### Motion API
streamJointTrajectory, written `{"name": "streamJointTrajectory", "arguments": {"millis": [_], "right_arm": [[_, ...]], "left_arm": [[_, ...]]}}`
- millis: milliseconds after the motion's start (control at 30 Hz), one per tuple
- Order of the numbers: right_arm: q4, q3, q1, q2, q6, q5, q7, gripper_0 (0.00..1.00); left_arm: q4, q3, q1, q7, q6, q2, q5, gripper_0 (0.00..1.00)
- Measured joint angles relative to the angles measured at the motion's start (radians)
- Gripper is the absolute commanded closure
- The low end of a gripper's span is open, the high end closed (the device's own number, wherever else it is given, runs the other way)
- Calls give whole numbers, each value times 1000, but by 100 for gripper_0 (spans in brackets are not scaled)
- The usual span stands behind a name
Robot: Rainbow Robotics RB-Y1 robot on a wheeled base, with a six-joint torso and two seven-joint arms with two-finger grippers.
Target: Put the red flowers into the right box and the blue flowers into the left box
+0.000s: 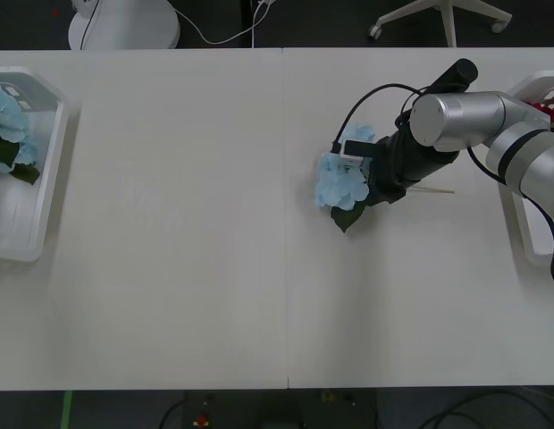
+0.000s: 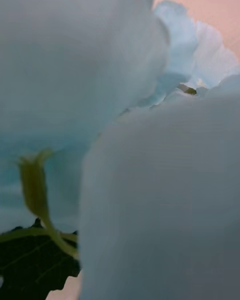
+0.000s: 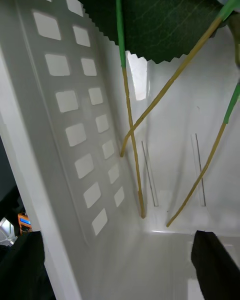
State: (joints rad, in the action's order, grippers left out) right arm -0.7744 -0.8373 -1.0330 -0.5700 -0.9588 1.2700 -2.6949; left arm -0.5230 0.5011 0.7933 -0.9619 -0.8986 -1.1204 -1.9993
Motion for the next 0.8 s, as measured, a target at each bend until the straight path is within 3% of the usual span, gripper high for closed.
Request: {"name": "streamJointTrajectory", "arguments": {"millis": [133,233,267,400,800], "right_arm": [[3,0,0,2,1,0,0,71],[9,0,0,2,1,0,0,71],[11,0,0,2,1,0,0,84],[14,0,0,2,2,0,0,100],[14,0,0,2,-1,112,0,100]], "left_arm": [[-29,-9,0,7,0,0,15,0],[-45,-55,0,51,-4,1,22,0],[-48,-79,0,79,-13,1,24,0],[-50,-227,0,207,-118,2,48,0],[-50,-480,0,359,-318,3,158,0]]}}
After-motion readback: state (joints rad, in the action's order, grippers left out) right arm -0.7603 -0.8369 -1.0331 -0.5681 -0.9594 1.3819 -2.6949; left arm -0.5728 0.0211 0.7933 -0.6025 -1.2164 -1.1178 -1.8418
